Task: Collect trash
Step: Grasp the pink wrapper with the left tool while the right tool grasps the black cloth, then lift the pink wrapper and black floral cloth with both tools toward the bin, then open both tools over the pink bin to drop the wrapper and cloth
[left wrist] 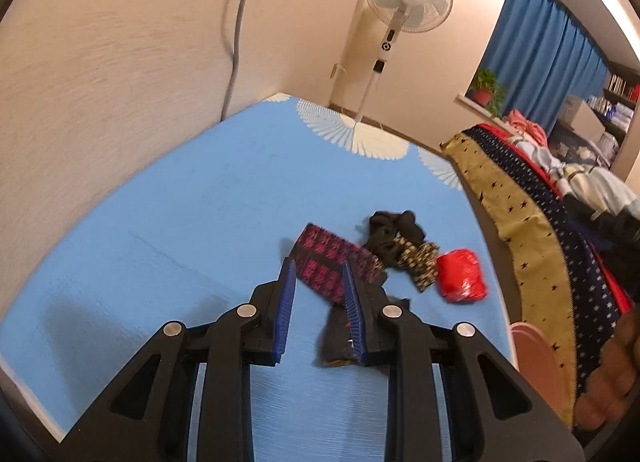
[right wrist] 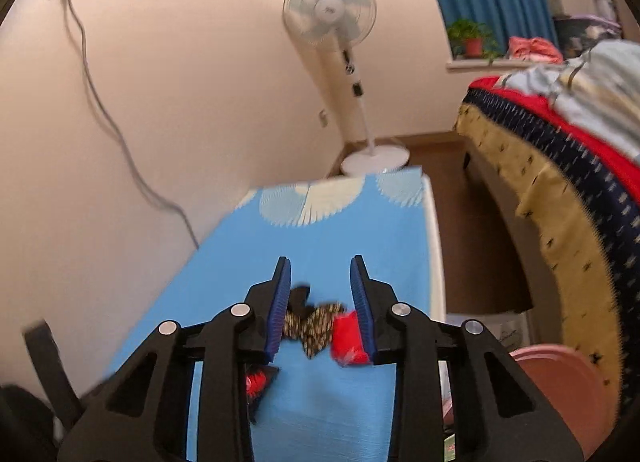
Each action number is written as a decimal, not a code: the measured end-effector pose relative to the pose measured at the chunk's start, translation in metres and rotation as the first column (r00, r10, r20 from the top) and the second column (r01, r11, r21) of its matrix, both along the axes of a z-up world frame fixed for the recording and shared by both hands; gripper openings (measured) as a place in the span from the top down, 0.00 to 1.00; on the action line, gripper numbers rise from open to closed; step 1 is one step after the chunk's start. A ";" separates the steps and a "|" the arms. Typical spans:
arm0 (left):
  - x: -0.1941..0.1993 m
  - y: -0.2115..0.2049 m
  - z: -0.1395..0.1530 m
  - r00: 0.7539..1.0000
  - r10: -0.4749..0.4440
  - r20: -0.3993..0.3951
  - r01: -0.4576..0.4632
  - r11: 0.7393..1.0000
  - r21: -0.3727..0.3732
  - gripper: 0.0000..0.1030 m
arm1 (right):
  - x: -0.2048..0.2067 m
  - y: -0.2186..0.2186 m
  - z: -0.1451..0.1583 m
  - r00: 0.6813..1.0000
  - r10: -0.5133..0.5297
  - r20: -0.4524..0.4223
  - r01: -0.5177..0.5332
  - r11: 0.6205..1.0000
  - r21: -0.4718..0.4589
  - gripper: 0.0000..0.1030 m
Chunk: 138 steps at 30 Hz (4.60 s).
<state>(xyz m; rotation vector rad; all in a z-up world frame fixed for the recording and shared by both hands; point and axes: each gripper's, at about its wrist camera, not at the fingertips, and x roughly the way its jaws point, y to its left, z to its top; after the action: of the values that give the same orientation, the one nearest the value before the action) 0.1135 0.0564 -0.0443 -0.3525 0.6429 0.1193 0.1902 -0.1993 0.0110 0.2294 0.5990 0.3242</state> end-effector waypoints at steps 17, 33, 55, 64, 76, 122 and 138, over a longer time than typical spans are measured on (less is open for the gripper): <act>0.043 -0.028 -0.022 0.998 -0.064 -0.026 0.065 0.997 0.047 0.76 | 0.074 0.040 -0.063 0.986 0.094 -0.136 -0.090 0.995 0.031 0.67; 0.043 -0.019 -0.020 0.999 -0.007 -0.051 0.012 0.995 0.096 0.99 | 0.100 0.085 -0.095 0.960 0.159 -0.229 -0.176 0.983 -0.058 0.92; 0.020 -0.011 0.004 1.000 -0.005 0.002 0.005 0.996 0.084 0.99 | 0.036 0.057 -0.011 0.992 0.124 -0.029 -0.125 0.991 -0.038 0.96; 0.009 -0.016 0.013 0.999 -0.029 0.026 0.026 0.996 0.081 0.99 | 0.007 0.047 0.010 0.994 0.113 0.013 -0.112 0.993 -0.047 0.96; -0.005 -0.031 0.024 0.994 -0.096 0.052 0.091 0.992 0.085 0.99 | -0.035 0.013 0.023 0.998 0.046 0.037 -0.045 0.999 -0.024 0.96; -0.007 -0.238 0.000 0.783 -0.618 0.068 0.618 0.786 0.019 0.99 | -0.099 -0.179 -0.051 0.816 -0.554 -0.164 0.549 0.832 -0.079 0.60; -0.008 -0.232 0.000 0.777 -0.627 0.061 0.628 0.778 -0.001 0.85 | -0.109 -0.183 -0.034 0.798 -0.595 -0.100 0.592 0.804 -0.059 0.60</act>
<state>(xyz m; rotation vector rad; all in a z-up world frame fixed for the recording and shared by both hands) 0.1054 -0.1755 -0.0448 -0.1433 0.6758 -0.5443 0.0808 -0.3820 -0.0234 0.4019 0.6120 -0.3133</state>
